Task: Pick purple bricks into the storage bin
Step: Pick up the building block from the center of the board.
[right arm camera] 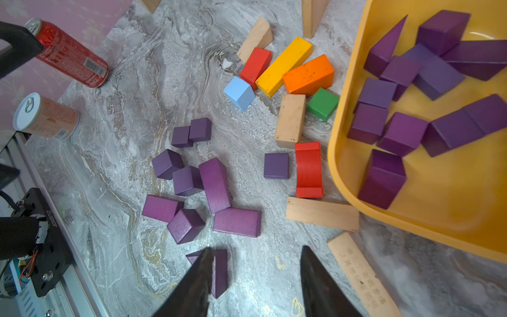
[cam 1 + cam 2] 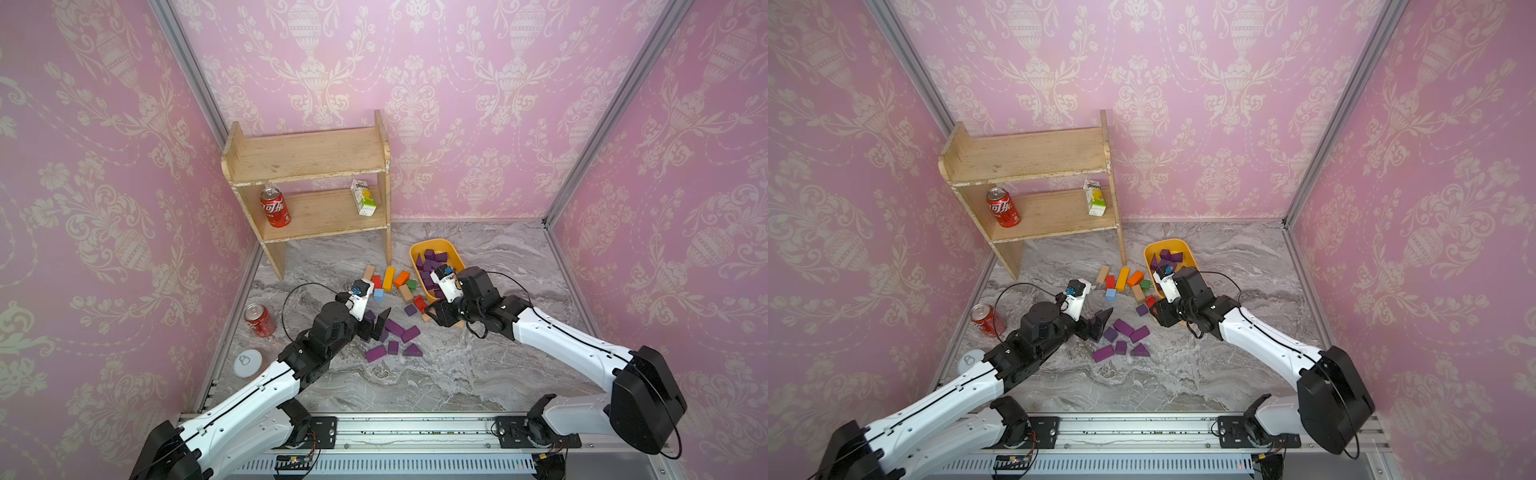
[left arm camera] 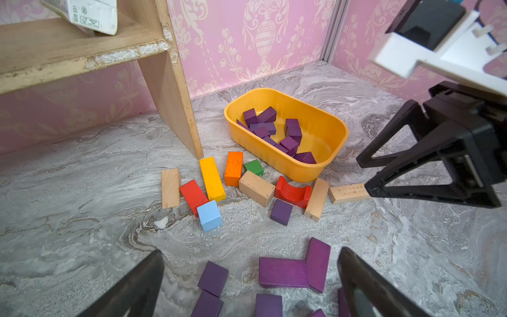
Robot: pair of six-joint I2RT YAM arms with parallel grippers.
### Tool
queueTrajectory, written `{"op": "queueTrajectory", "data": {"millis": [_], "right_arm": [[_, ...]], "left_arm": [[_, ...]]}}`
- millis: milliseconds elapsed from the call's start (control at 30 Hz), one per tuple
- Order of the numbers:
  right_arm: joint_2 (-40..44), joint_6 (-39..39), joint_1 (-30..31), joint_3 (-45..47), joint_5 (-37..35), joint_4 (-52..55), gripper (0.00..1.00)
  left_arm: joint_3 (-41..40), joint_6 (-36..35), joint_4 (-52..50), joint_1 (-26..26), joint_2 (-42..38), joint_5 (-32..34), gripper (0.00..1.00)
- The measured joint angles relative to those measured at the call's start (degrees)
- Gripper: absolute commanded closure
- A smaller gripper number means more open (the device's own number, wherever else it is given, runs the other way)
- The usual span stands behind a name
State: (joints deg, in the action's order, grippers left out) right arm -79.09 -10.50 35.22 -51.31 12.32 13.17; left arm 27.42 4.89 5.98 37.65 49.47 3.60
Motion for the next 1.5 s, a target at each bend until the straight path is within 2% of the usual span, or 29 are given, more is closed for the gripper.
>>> {"op": "queueTrajectory", "data": {"millis": [300, 500, 1200, 1500], "right_arm": [[-15.69, -0.04, 1.84, -5.95, -0.09, -1.16, 0.51], [-22.45, -0.09, 2.03, -9.51, -0.28, -2.21, 0.54], [-32.33, -0.17, 2.80, -18.16, -5.92, 0.09, 0.55], [-34.38, 0.00, 2.82, -21.27, -6.73, 1.14, 0.51]], "left_arm": [[-1.51, 1.42, 0.37, 0.00, -1.68, 1.20, 0.01], [-1.51, 2.05, 0.37, 0.00, -1.55, 1.20, 0.01], [-2.14, 2.10, 1.20, 0.00, -1.20, 1.25, 0.01], [-2.21, 2.08, 1.68, 0.00, -0.92, 1.27, 0.01]]}}
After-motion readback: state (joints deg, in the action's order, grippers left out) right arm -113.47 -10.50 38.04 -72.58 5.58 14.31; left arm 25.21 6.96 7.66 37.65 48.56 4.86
